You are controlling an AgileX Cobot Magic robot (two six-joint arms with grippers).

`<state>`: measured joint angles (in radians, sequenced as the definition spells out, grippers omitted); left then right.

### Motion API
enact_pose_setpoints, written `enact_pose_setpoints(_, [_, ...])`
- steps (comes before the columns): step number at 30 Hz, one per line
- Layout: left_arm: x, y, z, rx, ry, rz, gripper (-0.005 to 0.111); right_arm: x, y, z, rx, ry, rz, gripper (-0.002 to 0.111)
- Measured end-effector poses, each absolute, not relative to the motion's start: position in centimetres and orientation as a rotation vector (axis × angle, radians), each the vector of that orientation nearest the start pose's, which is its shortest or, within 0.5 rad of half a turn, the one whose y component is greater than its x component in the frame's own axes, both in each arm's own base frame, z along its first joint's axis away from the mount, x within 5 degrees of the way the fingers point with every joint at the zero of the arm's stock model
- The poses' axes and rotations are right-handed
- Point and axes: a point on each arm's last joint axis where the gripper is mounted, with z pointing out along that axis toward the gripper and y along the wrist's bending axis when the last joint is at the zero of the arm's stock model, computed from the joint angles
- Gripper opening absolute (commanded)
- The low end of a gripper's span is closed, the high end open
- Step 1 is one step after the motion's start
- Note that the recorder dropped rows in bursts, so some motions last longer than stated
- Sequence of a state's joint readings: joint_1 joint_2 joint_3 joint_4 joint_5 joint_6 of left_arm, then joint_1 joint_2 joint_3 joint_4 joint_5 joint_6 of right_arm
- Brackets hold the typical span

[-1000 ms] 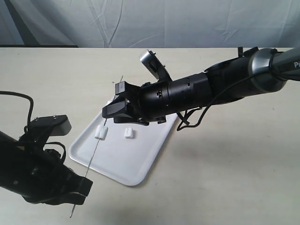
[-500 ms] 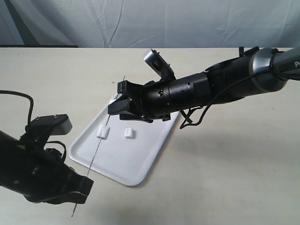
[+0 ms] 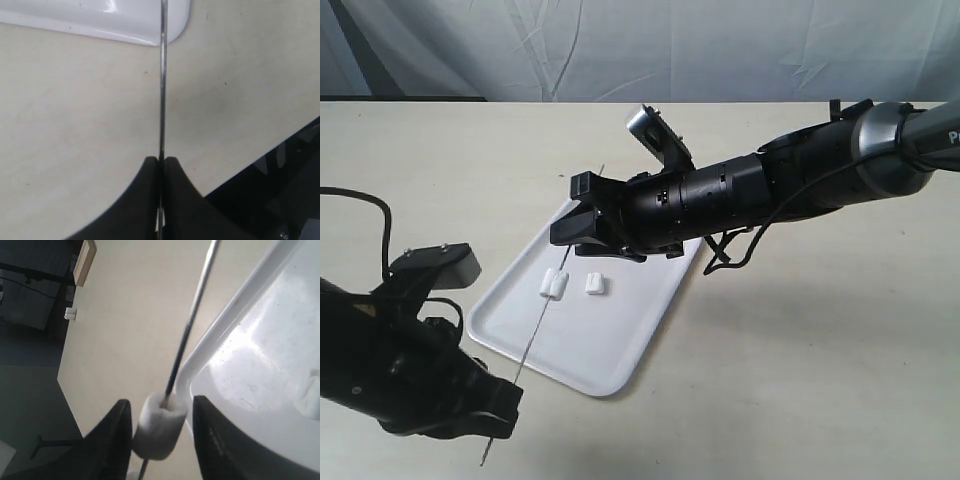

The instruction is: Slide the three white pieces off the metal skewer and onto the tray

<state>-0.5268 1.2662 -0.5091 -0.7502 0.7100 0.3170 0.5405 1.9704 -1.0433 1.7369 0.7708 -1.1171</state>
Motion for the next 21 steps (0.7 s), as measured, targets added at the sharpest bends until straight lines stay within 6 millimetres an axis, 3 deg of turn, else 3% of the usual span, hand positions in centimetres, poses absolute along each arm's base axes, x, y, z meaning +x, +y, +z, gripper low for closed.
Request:
enact_pose_setpoints(2, [14.3, -13.0, 18.9, 0.451, 2.874, -0.822, 0.0, 29.4, 25.0, 15.5, -0.288, 2.455, 1.459, 0.038])
enact_pose_setpoints(8, [14.2, -12.9, 18.7, 0.465, 2.876, -0.801, 0.0, 29.4, 25.0, 15.5, -0.284, 2.453, 1.466, 0.012])
enact_pose_setpoints(21, [14.0, -12.3, 17.7, 0.459, 2.876, -0.739, 0.0, 29.4, 25.0, 15.6, -0.272, 2.447, 1.484, 0.012])
